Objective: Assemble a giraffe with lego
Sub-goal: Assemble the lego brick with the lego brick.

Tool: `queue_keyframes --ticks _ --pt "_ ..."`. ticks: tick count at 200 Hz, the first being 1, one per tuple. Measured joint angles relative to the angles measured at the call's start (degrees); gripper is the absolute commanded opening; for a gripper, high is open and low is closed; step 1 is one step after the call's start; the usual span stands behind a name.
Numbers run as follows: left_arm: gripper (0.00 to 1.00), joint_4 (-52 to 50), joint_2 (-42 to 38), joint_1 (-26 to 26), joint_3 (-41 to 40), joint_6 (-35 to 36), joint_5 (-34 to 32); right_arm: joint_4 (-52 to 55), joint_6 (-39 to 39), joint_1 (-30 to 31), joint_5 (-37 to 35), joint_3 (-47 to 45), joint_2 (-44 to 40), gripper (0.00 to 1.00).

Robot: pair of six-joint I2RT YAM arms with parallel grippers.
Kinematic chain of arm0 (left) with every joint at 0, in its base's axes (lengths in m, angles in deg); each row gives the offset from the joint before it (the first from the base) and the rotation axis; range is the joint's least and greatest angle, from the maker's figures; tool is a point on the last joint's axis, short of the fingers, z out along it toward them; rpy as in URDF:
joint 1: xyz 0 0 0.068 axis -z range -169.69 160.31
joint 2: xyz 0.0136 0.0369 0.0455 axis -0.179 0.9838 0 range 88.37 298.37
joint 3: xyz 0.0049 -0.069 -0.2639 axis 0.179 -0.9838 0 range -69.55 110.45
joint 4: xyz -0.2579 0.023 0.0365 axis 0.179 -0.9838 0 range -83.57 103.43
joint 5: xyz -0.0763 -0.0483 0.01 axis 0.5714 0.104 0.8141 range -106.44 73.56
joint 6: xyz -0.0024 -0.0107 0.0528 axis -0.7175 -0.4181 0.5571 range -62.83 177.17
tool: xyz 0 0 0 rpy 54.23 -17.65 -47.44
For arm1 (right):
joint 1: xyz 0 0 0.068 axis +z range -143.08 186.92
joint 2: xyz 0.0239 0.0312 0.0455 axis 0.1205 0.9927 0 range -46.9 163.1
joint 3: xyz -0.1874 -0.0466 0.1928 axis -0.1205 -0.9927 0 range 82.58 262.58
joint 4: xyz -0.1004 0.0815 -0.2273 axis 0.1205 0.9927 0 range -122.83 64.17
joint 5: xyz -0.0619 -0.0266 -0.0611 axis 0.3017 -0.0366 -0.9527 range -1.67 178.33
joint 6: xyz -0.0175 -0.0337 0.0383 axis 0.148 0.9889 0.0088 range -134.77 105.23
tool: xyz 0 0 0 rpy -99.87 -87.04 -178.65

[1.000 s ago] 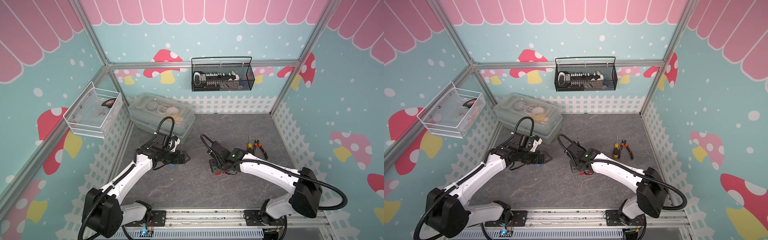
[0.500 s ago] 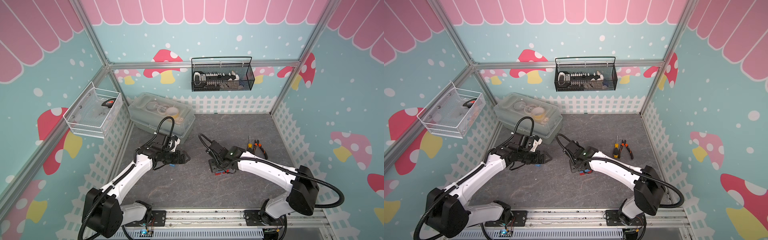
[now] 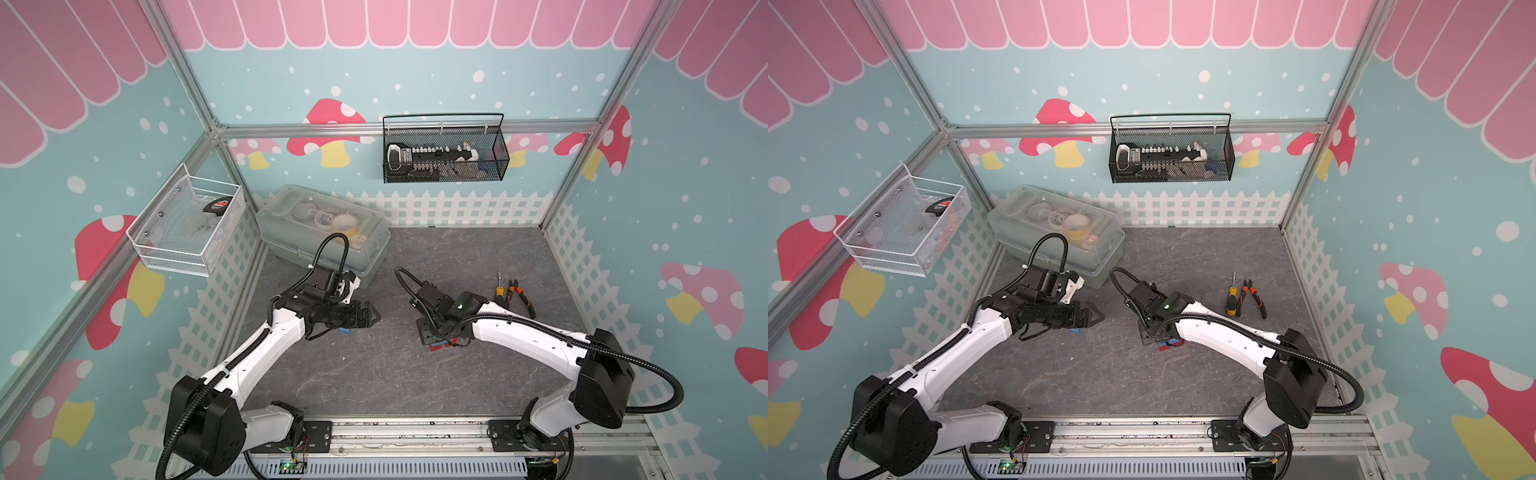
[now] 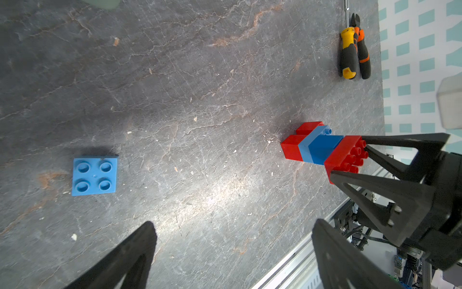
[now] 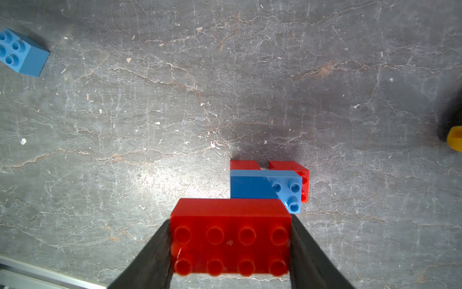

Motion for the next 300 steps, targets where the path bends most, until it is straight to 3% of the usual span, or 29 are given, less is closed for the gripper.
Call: queue_keyframes --ticks 300 --pt "0.97 0.00 0.00 0.00 0.00 0.15 0.00 0.81 0.46 0.00 1.03 2.01 2.45 0.53"
